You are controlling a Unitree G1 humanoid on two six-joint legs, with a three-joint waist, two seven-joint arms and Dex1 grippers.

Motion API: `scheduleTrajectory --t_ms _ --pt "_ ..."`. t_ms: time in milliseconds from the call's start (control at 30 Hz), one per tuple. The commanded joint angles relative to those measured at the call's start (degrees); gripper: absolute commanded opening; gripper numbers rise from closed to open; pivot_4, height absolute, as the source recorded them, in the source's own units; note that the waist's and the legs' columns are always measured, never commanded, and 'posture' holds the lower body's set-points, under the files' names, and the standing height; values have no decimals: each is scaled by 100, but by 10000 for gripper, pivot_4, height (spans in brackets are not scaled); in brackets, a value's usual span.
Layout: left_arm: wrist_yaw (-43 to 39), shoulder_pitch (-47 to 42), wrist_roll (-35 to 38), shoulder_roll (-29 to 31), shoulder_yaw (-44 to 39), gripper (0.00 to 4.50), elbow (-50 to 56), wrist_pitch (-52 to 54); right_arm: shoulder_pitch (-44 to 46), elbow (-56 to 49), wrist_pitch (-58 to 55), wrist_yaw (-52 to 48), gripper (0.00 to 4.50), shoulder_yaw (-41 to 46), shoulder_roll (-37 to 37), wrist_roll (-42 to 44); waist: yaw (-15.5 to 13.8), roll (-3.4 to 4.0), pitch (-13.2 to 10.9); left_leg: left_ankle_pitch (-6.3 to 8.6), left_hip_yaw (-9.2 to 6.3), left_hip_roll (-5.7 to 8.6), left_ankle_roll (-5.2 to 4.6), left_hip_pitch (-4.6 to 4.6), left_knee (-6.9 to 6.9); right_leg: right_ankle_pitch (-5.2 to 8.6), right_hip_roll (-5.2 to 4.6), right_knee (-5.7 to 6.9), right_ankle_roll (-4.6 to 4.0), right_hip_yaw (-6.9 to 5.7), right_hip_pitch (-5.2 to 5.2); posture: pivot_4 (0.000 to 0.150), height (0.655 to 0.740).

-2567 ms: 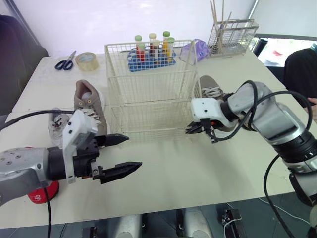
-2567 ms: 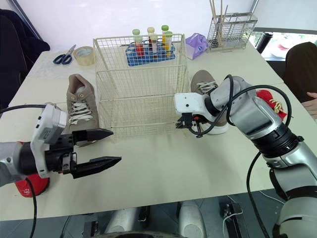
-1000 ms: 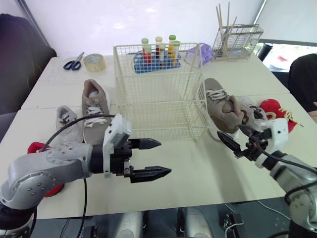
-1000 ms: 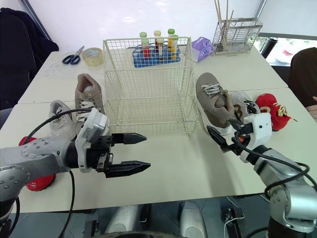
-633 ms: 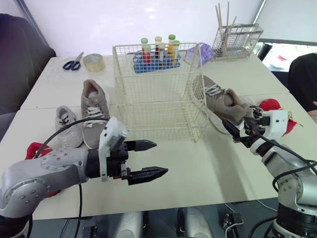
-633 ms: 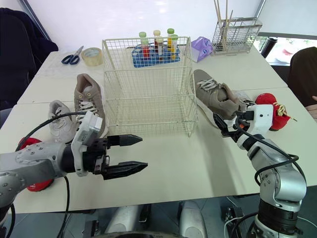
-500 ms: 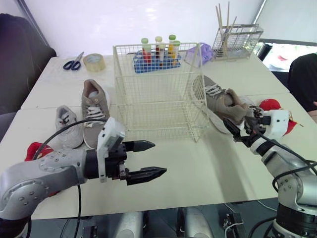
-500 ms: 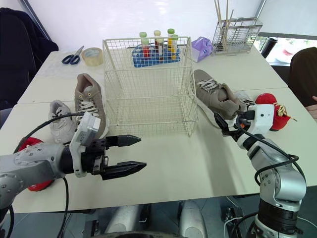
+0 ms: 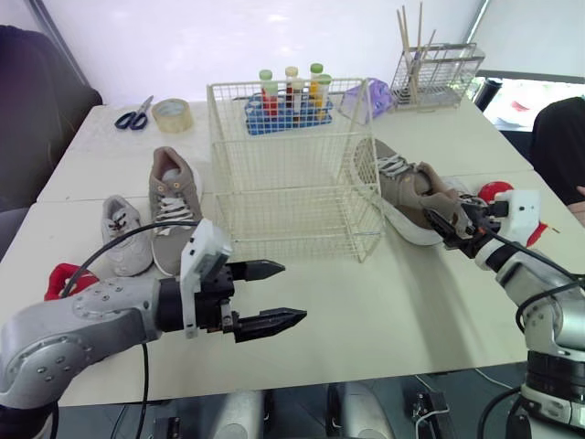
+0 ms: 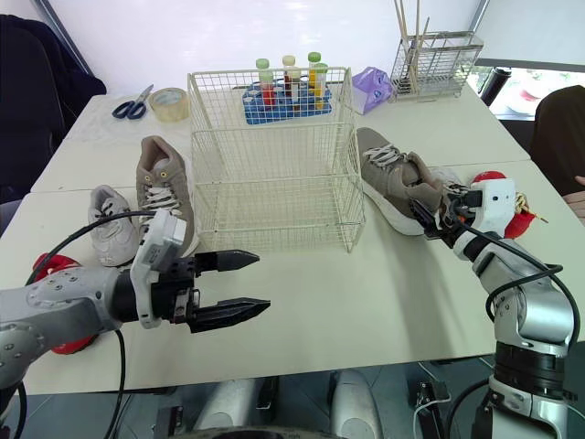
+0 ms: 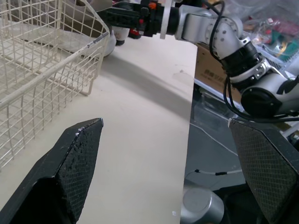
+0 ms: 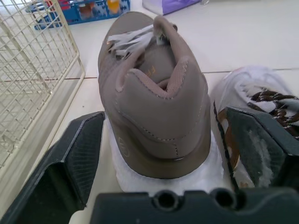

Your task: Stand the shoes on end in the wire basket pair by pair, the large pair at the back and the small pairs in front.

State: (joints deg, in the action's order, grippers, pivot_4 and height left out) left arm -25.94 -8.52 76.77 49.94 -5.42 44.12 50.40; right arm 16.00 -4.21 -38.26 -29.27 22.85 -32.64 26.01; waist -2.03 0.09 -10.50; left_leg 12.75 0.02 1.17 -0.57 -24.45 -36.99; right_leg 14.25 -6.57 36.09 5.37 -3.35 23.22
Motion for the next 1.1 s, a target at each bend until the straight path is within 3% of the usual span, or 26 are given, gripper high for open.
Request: scheduleTrajectory --t_ms 33,267,367,567,700,1100 --pt "45 -20 37 -32 -51 45000 161 -108 476 626 147 -561 44360 -79 -289 145 1 0 0 0 0 0 0 0 0 0 0 0 0 0 0 1500 7400" --pt "179 -98 22 -73 -8 45000 158 -75 1266 2273 737 -1429 44360 -742 -465 -259 63 -2 -1 1 2 0 -4 0 1 0 2 0 0 0 0 1500 7400" --pt "227 -20 4 -45 -48 45000 191 -74 1335 2549 1001 -1725 35899 -952 -461 -390 143 -3 -1 2 2 -1 -5 0 0 0 3 -1 1 1 -3 1500 7400" --pt "276 76 9 -18 -83 45000 254 -84 1129 2645 1430 -2024 11671 -1364 -514 -782 160 -15 6 5 2 -5 -9 5 1 1 9 0 4 2 -5 1500 7400" --pt "237 87 -6 47 -128 45000 246 -80 1012 2542 1579 -2100 3022 -1579 -644 -1017 141 -30 15 6 -1 -8 -8 9 0 2 10 -1 3 1 -11 1500 7400" --pt "-133 -234 212 362 -369 45000 -182 -8 3175 2994 1728 -2220 2990 -995 -1899 -941 126 18 -41 5 8 0 -9 -26 2 1 1 -3 2 7 27 1500 7400"
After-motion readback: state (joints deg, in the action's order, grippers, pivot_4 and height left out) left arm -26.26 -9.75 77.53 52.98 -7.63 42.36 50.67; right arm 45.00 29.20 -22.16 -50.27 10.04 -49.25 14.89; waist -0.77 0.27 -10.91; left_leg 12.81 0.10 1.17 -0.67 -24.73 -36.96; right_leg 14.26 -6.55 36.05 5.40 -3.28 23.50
